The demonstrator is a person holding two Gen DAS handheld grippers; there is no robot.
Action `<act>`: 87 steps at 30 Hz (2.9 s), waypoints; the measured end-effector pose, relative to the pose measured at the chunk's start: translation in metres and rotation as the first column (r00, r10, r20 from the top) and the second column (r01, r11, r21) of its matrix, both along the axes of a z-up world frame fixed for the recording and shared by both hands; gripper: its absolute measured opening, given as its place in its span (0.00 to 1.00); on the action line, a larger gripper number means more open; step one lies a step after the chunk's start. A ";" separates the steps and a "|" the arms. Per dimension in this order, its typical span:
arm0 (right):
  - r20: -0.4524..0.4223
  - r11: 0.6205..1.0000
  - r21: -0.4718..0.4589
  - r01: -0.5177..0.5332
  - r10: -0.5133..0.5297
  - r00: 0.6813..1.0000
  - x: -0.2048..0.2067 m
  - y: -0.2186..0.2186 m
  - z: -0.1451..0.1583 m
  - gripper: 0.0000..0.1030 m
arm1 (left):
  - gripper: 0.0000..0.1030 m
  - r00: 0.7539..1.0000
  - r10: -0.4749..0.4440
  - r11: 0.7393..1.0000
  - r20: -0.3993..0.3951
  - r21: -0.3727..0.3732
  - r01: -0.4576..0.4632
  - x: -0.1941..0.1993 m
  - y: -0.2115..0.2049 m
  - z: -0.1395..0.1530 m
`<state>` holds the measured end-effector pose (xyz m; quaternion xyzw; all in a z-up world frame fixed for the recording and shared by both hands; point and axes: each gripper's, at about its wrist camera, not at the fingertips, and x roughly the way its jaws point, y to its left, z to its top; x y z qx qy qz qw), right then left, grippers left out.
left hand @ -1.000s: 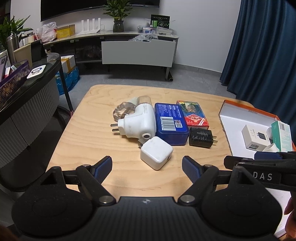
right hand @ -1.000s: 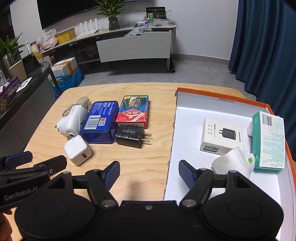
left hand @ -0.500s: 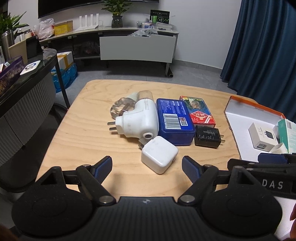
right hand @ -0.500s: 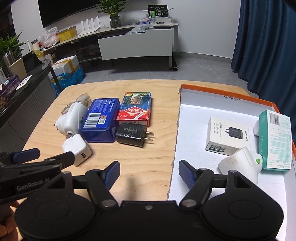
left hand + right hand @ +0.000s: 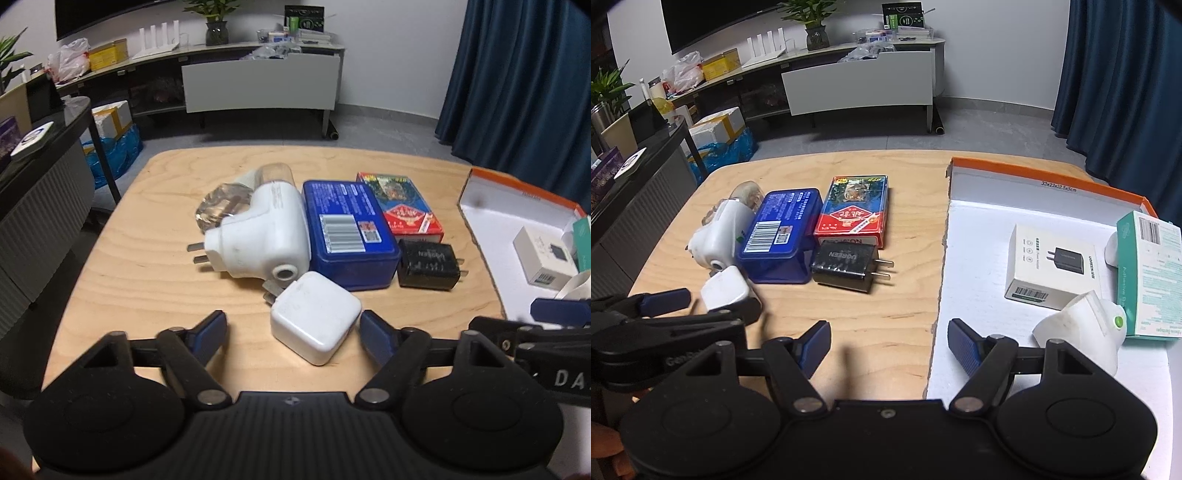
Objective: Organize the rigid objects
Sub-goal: 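Grasp the small white cube charger with the left gripper, then grasp the black UGREEN charger with the right gripper while the left holds the cube charger, then carry the cube charger and black charger over the white box with both grippers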
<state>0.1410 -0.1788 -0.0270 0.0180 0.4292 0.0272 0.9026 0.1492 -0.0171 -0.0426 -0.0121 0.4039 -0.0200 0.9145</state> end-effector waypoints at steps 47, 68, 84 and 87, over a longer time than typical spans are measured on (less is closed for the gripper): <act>0.044 0.999 -0.024 -0.043 0.045 0.998 0.023 0.036 0.004 0.75 | 0.59 0.988 0.091 0.995 0.124 -0.044 -0.087 -0.034 0.036 0.034; 0.112 1.000 -0.029 0.005 -0.002 0.994 -0.080 0.005 0.052 0.75 | 0.59 0.984 0.021 0.999 0.175 -0.050 -0.013 -0.093 -0.009 0.072; 0.153 0.997 -0.028 0.069 -0.064 0.986 -0.119 -0.028 0.072 0.75 | 0.59 0.978 -0.047 0.997 0.204 -0.043 0.057 -0.113 -0.043 0.082; 0.152 0.996 -0.025 0.089 -0.084 0.985 -0.123 -0.038 0.072 0.75 | 0.59 0.977 -0.063 0.996 0.203 -0.046 0.073 -0.114 -0.050 0.082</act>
